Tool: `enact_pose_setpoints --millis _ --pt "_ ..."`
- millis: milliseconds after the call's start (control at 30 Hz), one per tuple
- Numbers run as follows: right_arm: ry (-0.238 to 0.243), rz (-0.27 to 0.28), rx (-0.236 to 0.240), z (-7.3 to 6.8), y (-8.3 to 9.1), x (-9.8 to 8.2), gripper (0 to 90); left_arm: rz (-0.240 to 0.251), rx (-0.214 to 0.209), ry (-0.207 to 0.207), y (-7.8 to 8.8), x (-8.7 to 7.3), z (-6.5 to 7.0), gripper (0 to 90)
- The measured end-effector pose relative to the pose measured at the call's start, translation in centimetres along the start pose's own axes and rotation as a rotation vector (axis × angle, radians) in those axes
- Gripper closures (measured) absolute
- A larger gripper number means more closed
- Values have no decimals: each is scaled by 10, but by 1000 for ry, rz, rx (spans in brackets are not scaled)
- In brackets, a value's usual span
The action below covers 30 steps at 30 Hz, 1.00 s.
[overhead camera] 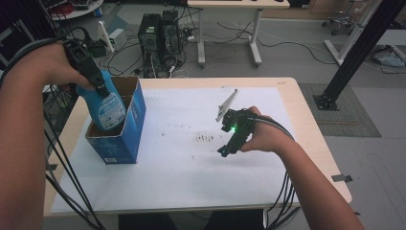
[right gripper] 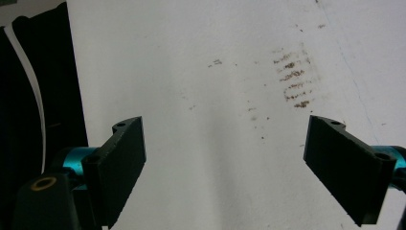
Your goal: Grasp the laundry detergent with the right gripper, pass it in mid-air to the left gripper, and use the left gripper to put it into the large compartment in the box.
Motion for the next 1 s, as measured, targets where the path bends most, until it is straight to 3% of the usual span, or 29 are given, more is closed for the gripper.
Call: enact_pose_setpoints --millis 200,267,300,533,1000 --pt "4 -4 3 -1 -3 0 137 -1 -13 21 -33 -6 -11 386" --pt "1 -6 2 -1 -3 1 137 -1 -13 21 -33 -6 -11 385" --pt "1 -6 2 -1 -3 1 137 -14 -12 0 -49 -8 -15 385" --pt "10 -10 8 -4 -8 3 137 -37 -17 -42 -80 -11 -19 385" --pt "18 -16 10 -7 -14 2 137 -50 -22 -49 -115 -13 -24 385"
Point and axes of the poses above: each handheld gripper's, and its own axes: y roughly backward along the jaws, x roughly out of its top, z roughly to its right, the point moved 7 cm from there along -y, roughly forward along the jaws, and after that the axes turned 9 degrees about -x, right-handed, at the moved point
